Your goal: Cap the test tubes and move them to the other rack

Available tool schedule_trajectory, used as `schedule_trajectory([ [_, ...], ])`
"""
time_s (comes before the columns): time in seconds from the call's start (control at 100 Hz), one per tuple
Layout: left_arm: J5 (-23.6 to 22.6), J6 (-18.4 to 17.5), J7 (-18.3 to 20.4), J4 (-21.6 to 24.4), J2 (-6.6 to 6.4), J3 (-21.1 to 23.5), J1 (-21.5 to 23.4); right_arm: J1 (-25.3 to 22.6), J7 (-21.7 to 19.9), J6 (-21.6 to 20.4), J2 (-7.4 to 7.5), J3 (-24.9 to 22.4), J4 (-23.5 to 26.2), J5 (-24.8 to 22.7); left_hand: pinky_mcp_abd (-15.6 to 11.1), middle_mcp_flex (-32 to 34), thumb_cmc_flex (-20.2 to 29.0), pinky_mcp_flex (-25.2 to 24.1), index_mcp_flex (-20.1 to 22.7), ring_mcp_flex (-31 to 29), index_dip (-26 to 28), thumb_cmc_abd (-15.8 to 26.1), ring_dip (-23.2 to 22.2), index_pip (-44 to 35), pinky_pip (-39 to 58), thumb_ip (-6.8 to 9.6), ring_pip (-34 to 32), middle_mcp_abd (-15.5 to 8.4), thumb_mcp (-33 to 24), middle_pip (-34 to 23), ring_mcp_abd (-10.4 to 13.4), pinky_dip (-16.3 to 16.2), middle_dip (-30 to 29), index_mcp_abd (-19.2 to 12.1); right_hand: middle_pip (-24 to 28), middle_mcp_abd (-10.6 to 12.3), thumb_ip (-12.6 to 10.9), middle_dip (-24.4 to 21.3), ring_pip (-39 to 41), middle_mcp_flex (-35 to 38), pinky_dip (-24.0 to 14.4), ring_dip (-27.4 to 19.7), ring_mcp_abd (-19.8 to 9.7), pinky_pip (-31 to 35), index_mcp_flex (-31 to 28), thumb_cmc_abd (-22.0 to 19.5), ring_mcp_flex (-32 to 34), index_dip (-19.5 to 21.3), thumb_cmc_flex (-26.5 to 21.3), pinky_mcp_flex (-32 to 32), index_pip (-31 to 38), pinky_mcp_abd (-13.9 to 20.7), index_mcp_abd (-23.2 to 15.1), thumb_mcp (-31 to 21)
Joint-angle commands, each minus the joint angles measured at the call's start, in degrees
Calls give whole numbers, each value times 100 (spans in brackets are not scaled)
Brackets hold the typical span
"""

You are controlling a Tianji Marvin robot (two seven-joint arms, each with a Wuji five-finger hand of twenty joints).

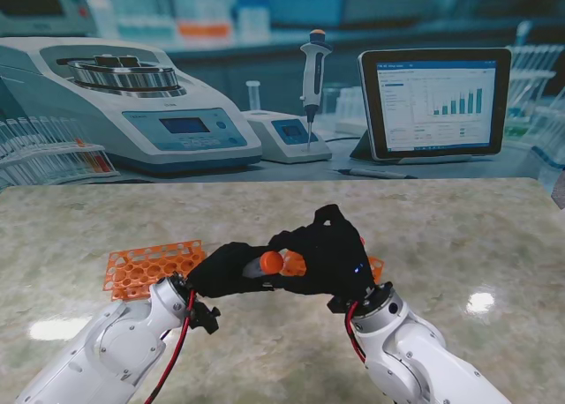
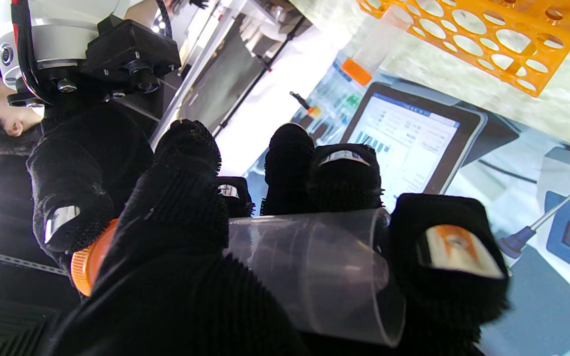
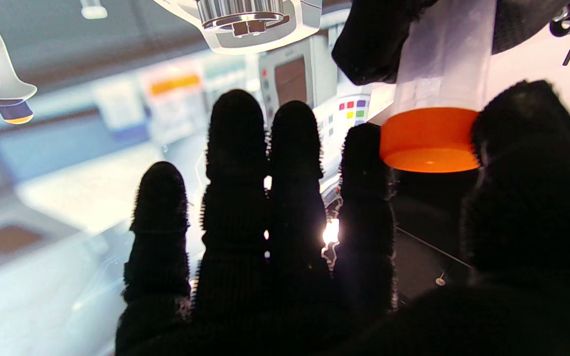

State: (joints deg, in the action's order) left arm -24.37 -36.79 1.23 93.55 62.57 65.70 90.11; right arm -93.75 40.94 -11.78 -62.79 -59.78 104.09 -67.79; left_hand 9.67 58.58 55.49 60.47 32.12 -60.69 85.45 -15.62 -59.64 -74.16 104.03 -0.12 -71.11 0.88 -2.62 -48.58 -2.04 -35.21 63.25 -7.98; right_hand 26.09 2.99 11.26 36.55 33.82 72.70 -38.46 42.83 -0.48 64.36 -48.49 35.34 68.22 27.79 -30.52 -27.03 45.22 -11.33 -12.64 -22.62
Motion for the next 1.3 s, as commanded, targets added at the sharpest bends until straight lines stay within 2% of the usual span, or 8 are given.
schedule_trajectory([
  [0.0,-21,-14,40,54,6,-36,35,15,-24,50,-42,17,-20,-2,-514,-20,207,164,139,-131,283,273,-105,-200,897,-54,-140,-184,-72,6,169,-56,-23,-314,82,185,-45,83,114,179,-110,70,-114,142,-504,-764,229,84,-1008,-26,708,108,-932,-581],
  [0.36,-21,-9,49,58,3,-41,32,128,86,287,-84,134,-102,51,-508,-17,203,163,139,-131,280,267,-106,-198,896,-54,-140,-190,-71,6,169,-56,-22,-313,492,321,-63,219,562,691,-109,135,-221,406,-1130,-541,619,96,-477,-348,876,211,-1097,-435],
  [0.71,-27,-13,39,61,6,-37,36,242,81,348,-131,245,-195,197,-511,-16,205,164,144,-131,279,266,-106,-201,894,-54,-140,-189,-75,5,169,-54,-22,-312,713,387,-100,262,852,869,-77,135,-239,518,-1648,-446,690,418,34,-432,719,220,-1217,-509],
  [0.83,-25,-11,37,63,6,-34,37,217,25,341,-126,231,-175,204,-508,-19,204,163,141,-131,278,267,-107,-199,896,-55,-140,-187,-75,5,169,-55,-22,-316,815,429,-208,250,955,906,-59,58,-228,538,-2076,-434,675,943,707,-413,650,203,-1148,-1044],
  [0.92,-26,-11,37,66,6,-31,40,185,-73,337,-123,203,-149,229,-507,-17,201,163,139,-131,278,265,-107,-199,896,-55,-140,-186,-74,5,169,-55,-22,-316,822,466,-403,229,930,898,-59,44,-212,531,-2274,-427,671,1767,1303,-400,546,200,-1068,-1500],
  [1.11,-31,-9,33,65,7,-28,38,138,-261,343,-113,146,-120,273,-506,-19,201,163,143,-131,277,261,-107,-200,896,-55,-140,-195,-75,6,169,-55,-23,-320,718,425,-360,221,709,548,-36,-7,-187,413,-1912,-688,465,1919,1833,-210,377,145,-915,-1436],
  [1.17,-30,-7,33,65,7,-27,39,127,-251,358,-114,132,-135,276,-506,-19,201,163,144,-131,276,266,-107,-201,896,-55,-140,-192,-76,6,169,-55,-23,-318,497,326,-381,236,326,179,-31,66,-138,186,-1545,-795,179,2204,1872,-10,75,62,-746,-1282],
  [1.29,-33,-3,31,64,8,-22,40,72,-228,353,-115,69,-128,283,-508,-19,199,164,145,-131,276,266,-107,-201,896,-55,-140,-188,-76,7,169,-55,-23,-314,195,158,-392,172,-22,-362,20,18,-35,-51,-940,-975,-237,2205,2008,223,-386,-34,-441,-1105],
])
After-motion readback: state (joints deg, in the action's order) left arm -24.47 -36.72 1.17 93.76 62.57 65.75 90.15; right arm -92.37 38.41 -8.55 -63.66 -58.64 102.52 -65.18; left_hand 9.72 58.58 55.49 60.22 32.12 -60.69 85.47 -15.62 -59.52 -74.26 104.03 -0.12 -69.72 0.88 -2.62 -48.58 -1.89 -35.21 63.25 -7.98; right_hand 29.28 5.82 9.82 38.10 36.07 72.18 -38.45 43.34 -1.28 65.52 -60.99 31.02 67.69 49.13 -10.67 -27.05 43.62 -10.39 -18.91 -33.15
